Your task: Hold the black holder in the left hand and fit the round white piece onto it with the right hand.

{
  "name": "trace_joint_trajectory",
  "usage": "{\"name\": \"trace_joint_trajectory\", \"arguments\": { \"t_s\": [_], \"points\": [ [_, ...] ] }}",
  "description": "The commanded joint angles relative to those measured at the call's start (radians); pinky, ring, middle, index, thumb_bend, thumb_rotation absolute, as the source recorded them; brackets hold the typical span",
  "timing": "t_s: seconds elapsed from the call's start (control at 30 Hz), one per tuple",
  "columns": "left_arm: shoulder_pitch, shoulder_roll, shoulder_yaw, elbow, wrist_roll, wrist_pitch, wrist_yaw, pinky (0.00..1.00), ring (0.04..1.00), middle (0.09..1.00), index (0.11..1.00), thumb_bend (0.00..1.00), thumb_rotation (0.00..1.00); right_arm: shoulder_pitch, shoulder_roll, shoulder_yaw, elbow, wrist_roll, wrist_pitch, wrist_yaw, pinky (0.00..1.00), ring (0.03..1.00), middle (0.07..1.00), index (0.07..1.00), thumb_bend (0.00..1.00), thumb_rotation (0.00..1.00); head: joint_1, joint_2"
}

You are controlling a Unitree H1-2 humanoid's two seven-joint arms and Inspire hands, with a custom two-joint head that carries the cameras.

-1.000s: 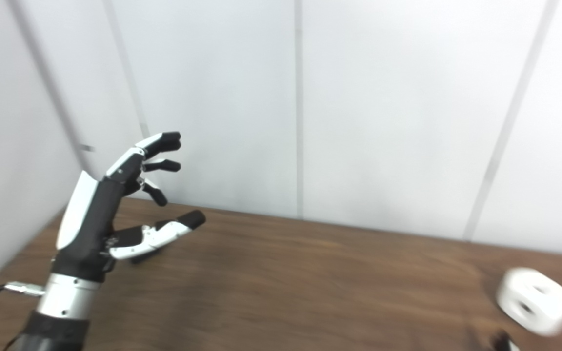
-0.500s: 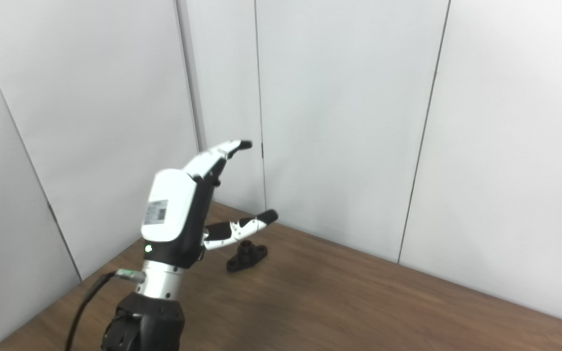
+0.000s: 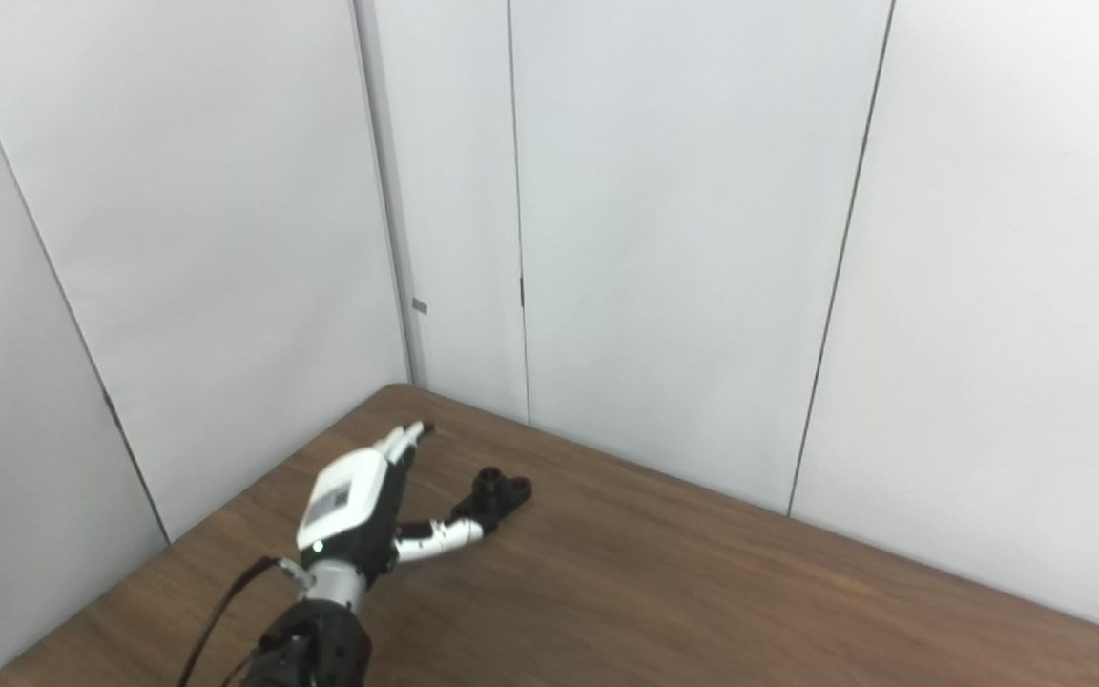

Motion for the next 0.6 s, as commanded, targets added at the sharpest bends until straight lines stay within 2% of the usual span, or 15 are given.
{"name": "trace_joint_trajectory", "arguments": {
  "t_s": [0.0,0.23,0.57],
  "points": [
    [-0.054,0.026,0.002,0.02,0.001,0.009,0.028,1.0,0.984,0.999,0.962,0.92,0.56,0.057,-0.03,-0.008,0.017,0.002,-0.007,-0.001,0.89,0.992,1.0,1.0,0.31,0.0,-0.004,0.001],
    [-0.094,0.008,0.013,0.148,0.006,0.01,0.036,1.0,0.994,1.0,0.968,0.98,0.58,0.068,-0.025,-0.001,-0.005,-0.02,-0.008,-0.011,0.82,0.936,1.0,1.0,0.32,0.0,-0.016,0.006],
    [-0.13,-0.013,0.016,0.295,-0.011,0.01,0.14,1.0,1.0,1.0,0.961,0.98,0.56,0.086,-0.023,-0.003,-0.037,-0.005,0.011,-0.006,0.84,0.955,1.0,1.0,0.29,0.0,-0.029,0.022]
  ]
}}
